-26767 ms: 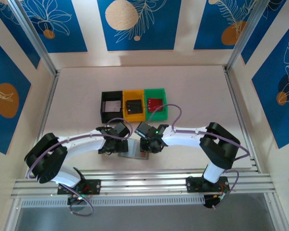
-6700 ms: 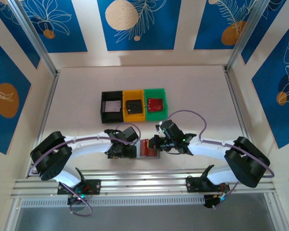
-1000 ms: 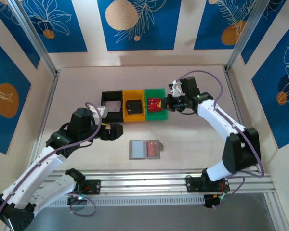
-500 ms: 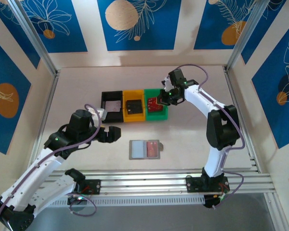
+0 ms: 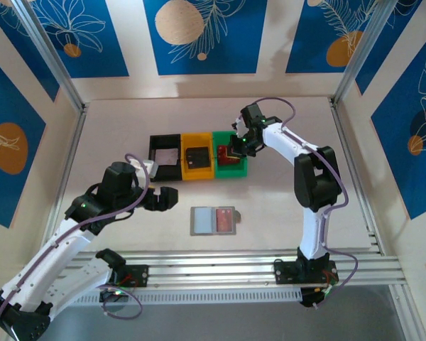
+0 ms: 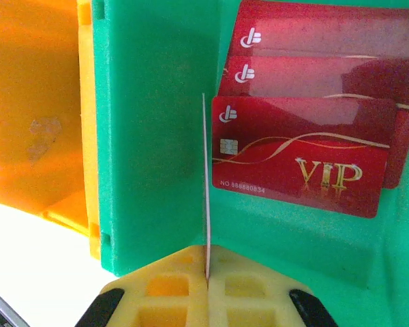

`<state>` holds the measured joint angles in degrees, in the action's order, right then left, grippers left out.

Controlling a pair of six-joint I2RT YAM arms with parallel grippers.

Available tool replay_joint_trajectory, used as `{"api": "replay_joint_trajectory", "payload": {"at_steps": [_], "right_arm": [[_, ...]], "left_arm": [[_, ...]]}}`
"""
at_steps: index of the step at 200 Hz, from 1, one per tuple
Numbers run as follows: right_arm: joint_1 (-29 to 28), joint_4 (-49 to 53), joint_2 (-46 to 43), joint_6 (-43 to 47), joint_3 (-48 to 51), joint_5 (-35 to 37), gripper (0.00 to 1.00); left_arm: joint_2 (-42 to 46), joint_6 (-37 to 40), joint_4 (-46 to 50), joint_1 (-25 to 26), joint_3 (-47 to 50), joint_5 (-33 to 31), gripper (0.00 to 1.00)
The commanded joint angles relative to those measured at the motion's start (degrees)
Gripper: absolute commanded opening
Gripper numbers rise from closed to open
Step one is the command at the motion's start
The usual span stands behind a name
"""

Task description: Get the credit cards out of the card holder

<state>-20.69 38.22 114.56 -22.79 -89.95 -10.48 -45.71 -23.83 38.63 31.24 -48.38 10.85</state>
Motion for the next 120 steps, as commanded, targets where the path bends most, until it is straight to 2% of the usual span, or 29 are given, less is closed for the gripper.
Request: {"api": "replay_joint_trajectory", "payload": {"at_steps": [1, 95, 120], "right_arm": [[-0.2, 1.1, 1.6, 0.8, -2.0, -1.2, 0.0], [0.0, 2.1, 4.4, 0.8, -3.5, -1.0, 0.0], [0.0, 2.4, 4.5, 0.8, -3.5, -1.3, 0.06]], "left_arm": [[0.1, 1.0, 1.0, -0.6, -0.2, -0.7, 1.0], [0.0, 1.0, 1.3, -0.6, -0.1, -0.5, 1.0], [-0.1, 0.9, 1.2, -0.6, -0.1, -0.5, 1.0]]}}
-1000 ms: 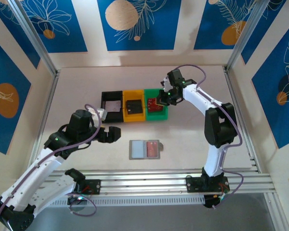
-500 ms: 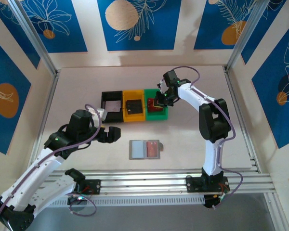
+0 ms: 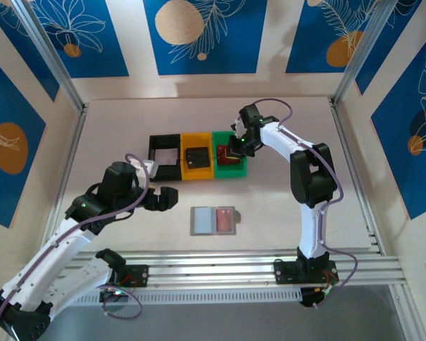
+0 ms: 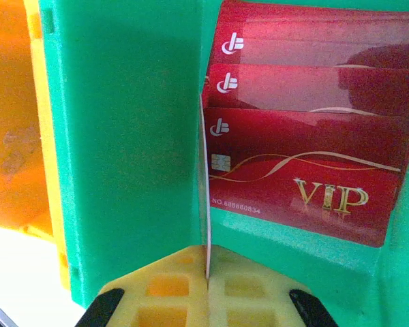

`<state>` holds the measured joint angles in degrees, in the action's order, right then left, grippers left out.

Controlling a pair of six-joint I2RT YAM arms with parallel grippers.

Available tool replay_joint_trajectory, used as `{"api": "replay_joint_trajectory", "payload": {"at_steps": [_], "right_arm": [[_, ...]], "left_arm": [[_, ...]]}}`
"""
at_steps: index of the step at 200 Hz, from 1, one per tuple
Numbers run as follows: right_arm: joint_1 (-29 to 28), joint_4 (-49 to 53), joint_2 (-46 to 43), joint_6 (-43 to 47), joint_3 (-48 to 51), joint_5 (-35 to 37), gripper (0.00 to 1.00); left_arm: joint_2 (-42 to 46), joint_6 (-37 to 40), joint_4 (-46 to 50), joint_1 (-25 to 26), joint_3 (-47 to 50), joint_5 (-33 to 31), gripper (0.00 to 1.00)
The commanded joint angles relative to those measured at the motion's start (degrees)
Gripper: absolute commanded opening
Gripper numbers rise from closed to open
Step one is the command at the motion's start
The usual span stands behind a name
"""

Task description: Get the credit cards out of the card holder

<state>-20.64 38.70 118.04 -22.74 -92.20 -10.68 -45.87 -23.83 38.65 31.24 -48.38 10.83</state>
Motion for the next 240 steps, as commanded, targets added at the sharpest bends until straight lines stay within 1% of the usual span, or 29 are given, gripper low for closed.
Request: {"api": "replay_joint_trajectory", "payload": {"at_steps": [1, 41, 67, 95, 160, 187, 208, 240], "right_arm": [[0.0, 1.9, 1.1, 0.8, -1.2, -1.1, 0.07], [0.0, 2.2, 1.0, 0.9, -1.3, -0.4, 0.15], [0.0, 2.8, 0.8, 0.8, -1.6, 0.4, 0.18], [0.2, 3.0, -0.1, 0.4, -1.7, 1.5, 0.19], [0.7, 5.5, -1.9, -0.1, -4.7, 2.9, 0.29], [1.1, 6.4, -3.5, -0.4, -5.8, 4.0, 0.3], [1.5, 7.9, -5.3, -0.6, -7.4, 4.5, 0.33], [1.4, 9.1, -10.8, -1.4, -8.1, 5.2, 0.33]], "left_arm": [[0.1, 0.9, 1.2, -0.6, -0.1, -0.5, 1.0], [-0.1, 0.9, 1.2, -0.6, 0.0, -0.3, 1.0], [-0.4, 1.1, 1.6, -0.6, -0.4, -0.5, 1.0], [-0.2, 1.0, 1.8, -0.6, -0.4, -1.2, 1.0], [-0.3, 0.7, 1.8, -0.6, -0.2, -0.9, 1.0], [-0.3, 0.4, 1.7, -0.6, -0.1, -0.8, 1.0], [-0.3, 0.1, 1.7, -0.6, 0.0, -0.2, 1.0], [-0.2, -1.7, 1.4, -0.6, 0.0, 1.3, 1.0]]}}
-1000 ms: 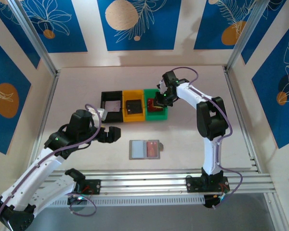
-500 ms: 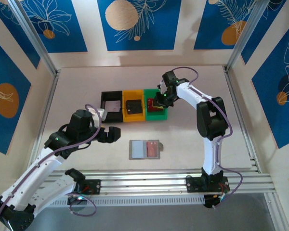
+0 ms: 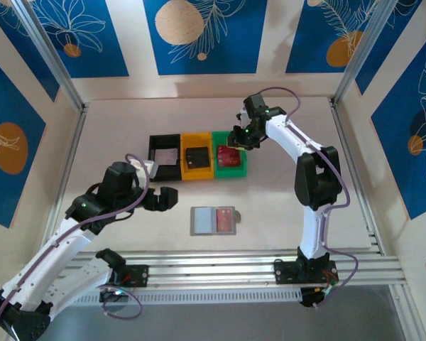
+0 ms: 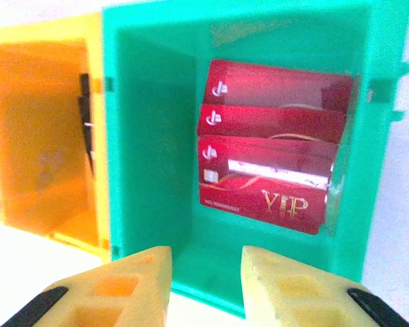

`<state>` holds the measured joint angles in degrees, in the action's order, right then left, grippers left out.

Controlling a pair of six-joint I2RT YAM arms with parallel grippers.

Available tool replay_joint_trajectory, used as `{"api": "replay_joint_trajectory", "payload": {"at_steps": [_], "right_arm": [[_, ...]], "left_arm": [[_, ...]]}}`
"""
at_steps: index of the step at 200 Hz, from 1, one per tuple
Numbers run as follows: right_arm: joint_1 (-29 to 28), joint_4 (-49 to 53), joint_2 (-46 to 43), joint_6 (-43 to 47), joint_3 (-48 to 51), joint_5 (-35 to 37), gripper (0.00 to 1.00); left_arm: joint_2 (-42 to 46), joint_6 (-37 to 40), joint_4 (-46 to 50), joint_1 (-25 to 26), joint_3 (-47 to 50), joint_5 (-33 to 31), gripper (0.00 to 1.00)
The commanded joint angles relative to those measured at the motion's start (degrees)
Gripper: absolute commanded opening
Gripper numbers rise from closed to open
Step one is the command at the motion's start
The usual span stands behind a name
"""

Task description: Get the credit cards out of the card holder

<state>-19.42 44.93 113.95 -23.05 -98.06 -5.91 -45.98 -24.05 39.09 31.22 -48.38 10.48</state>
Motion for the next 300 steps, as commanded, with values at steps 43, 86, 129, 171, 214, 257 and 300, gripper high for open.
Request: {"api": "replay_joint_trajectory", "payload": {"at_steps": [43, 86, 129, 171, 214, 257, 300], "right_arm": [[-2.9, -0.3, -19.1, -3.0, 6.7, -2.5, 0.33], [-6.3, -11.0, -32.6, -8.6, 30.1, -7.1, 0.32], [-9.6, -21.9, -39.4, -15.0, 49.5, -10.5, 0.28], [-13.2, -30.8, -39.7, -20.4, 60.2, -10.6, 0.26], [-16.5, -35.5, -37.6, -22.4, 63.6, -8.9, 0.25], [-16.9, -36.8, -34.9, -22.9, 65.2, -7.6, 0.24], [-16.9, -37.6, -32.9, -23.2, 66.5, -6.0, 0.24]], "left_arm": [[-0.3, -9.2, -3.8, -0.3, 2.4, 8.0, 1.0], [-1.2, -18.7, -13.0, 2.9, 10.0, 10.5, 1.0], [-6.1, -24.6, -20.9, 11.9, 13.4, 5.8, 0.96], [-12.6, -29.5, -28.7, 17.9, 14.8, 3.0, 0.91], [-21.0, -32.5, -35.4, 22.9, 13.6, 1.6, 0.87], [-26.4, -34.2, -39.4, 24.5, 12.9, 1.3, 0.84], [-29.7, -34.5, -40.5, 24.8, 11.4, 0.0, 0.77]]}}
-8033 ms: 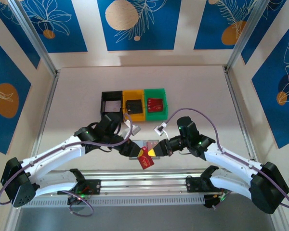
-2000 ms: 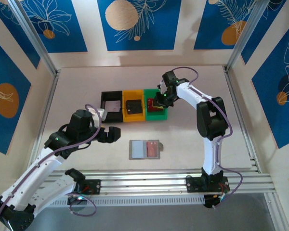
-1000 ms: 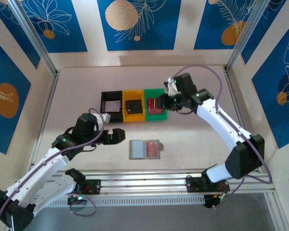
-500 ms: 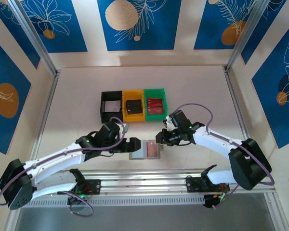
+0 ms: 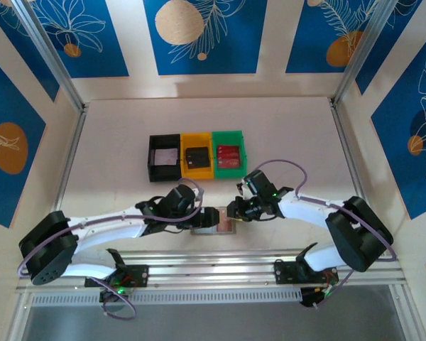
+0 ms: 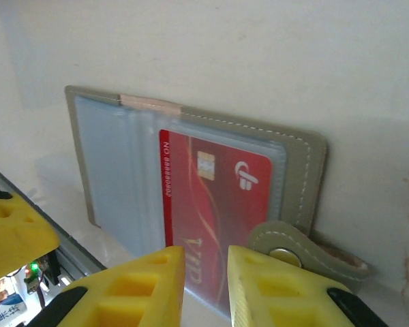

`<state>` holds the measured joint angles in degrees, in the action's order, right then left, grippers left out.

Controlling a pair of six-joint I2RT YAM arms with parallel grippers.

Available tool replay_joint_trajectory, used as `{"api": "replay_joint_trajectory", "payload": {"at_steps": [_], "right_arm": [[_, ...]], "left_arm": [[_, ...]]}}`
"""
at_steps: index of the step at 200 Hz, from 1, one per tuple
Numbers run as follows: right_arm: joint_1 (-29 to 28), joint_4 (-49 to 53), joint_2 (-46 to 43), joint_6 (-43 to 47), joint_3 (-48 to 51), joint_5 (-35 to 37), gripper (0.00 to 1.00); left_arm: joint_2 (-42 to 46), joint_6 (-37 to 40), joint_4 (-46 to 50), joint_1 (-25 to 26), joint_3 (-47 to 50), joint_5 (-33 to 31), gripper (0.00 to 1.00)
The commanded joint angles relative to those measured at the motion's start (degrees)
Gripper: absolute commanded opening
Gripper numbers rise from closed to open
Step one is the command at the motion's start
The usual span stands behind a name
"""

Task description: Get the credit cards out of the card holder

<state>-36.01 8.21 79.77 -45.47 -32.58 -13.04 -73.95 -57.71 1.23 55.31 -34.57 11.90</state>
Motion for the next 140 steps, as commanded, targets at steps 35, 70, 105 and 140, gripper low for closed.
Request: {"api": "replay_joint_trajectory", "payload": {"at_steps": [35, 70, 105, 140], "right_arm": [[-0.3, -1.9, 2.3, -1.3, 1.9, 1.0, 0.23], [-0.2, -1.4, 1.5, -1.3, 2.6, 2.2, 0.23], [-0.2, -1.6, 0.9, -1.4, 3.1, 2.8, 0.22], [-0.2, -2.2, 1.5, -1.6, 3.8, 2.8, 0.22]], "left_arm": [[-4.0, -2.2, -4.3, 0.8, -2.7, -1.6, 0.7], [-4.9, -3.3, -4.9, 1.0, -2.7, -2.9, 0.66], [-6.5, -3.9, -5.5, 1.2, -2.6, -3.8, 0.58], [-8.3, -4.3, -5.8, 1.5, -3.0, -4.6, 0.53]]}}
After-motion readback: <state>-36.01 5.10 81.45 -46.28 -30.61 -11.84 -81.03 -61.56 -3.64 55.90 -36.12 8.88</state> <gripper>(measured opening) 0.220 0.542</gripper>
